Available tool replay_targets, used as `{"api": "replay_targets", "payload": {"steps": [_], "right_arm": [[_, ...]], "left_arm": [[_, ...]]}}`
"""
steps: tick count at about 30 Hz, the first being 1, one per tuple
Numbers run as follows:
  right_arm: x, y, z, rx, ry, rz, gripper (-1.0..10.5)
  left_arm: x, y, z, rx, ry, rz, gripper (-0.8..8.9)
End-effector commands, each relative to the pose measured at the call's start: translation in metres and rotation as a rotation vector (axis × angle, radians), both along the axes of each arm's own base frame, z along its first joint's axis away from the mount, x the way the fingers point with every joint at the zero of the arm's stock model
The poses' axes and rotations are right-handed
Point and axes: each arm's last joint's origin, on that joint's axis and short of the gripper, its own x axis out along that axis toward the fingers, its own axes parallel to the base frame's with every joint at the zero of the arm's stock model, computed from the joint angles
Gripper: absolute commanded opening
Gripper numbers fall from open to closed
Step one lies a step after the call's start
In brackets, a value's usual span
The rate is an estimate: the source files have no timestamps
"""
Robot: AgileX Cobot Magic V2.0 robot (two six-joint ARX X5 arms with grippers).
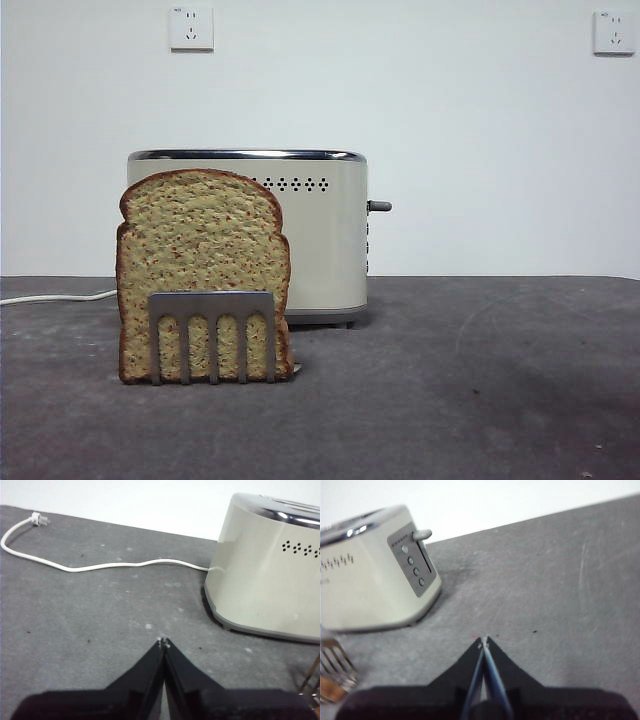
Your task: Pick up a slice of bread from the rack,put the bread on the toaster,press the button
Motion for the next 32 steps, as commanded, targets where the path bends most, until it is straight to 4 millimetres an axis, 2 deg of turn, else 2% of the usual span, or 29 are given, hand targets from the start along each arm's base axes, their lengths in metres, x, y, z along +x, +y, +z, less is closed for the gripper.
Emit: {"api": "replay_targets", "payload": {"steps": [1,5,10,19,26,32], "right_arm": [[0.000,0.000,0.001,0.153,0.043,-0.021,-0.1],[-0.002,0.000,0.016,0.234,0.030,-0.029,-0.1],[-0.004,0.000,0.041,0.238,-0.004,-0.024,-0.1],[0.005,0.003,0.101,0.145,0.033,0.079,-0.1],[0.016,0.008,0.152,-0.056,0.166,0.239,-0.1],[0.021,0.011,0.192,-0.192,0.255,0.405,-0.1]], "left_arm": [[0.000,-0.001,-0.004,-0.064,0.009,-0.041,-0.06],[-0.001,-0.004,0.000,-0.138,0.008,-0.129,-0.07],[-0.003,-0.007,0.015,-0.196,-0.022,-0.201,-0.07],[-0.021,-0.009,0.076,-0.190,-0.081,-0.261,-0.07],[-0.027,-0.014,0.131,-0.086,-0.032,-0.436,-0.07],[-0.026,-0.018,0.165,0.041,0.041,-0.634,-0.08]]}}
